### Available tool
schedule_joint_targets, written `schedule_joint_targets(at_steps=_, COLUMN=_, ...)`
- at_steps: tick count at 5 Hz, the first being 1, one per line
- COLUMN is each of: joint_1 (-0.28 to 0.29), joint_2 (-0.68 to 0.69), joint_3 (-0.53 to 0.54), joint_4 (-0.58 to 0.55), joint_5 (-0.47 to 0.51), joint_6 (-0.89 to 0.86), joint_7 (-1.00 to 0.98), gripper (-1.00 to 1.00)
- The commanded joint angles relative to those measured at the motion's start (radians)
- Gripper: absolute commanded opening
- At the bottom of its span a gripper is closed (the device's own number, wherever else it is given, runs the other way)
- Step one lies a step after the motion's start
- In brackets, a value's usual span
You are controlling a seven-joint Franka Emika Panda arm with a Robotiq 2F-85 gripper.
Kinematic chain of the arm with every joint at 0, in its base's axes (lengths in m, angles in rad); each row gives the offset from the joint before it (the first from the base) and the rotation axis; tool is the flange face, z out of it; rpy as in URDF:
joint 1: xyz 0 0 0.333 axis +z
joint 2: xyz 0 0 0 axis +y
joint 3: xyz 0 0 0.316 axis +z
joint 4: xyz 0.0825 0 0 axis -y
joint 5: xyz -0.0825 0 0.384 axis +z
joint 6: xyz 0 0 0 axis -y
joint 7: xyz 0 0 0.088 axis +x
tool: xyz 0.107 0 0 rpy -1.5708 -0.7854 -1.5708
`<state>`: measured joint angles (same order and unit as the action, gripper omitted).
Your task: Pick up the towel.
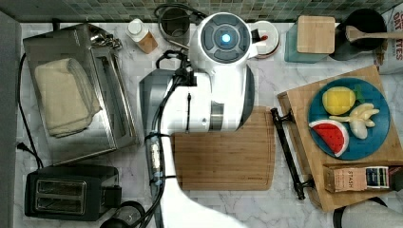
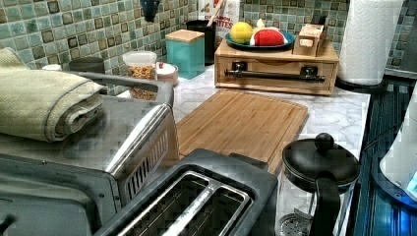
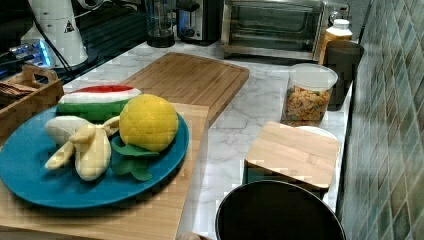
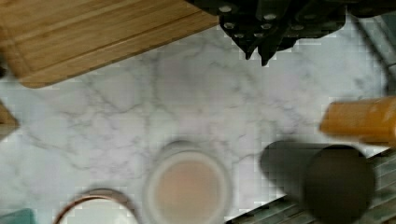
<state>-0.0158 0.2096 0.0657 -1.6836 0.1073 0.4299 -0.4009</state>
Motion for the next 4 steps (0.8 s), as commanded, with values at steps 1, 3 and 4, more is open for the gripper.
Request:
schedule_joint_targets(at_steps=1, joint_1=0.077, joint_2=-0.096, joint_3=0.095, joint_4=0.073, joint_5=0.164, joint_6=0.026, joint_7=-0.290, gripper=1.00)
schedule_joint_targets(at_steps=3, joint_1=0.048, joint_2=-0.094, joint_3=0.171, joint_4=0.050, joint_5=0.278, joint_6=-0.031, joint_7=-0.404, gripper=1.00)
schedule_joint_targets(at_steps=4, joint_1=0.053, joint_2=-0.112, joint_3=0.194, joint_4=0.009, joint_5=0.355, joint_6=-0.012, joint_7=-0.469, gripper=1.00)
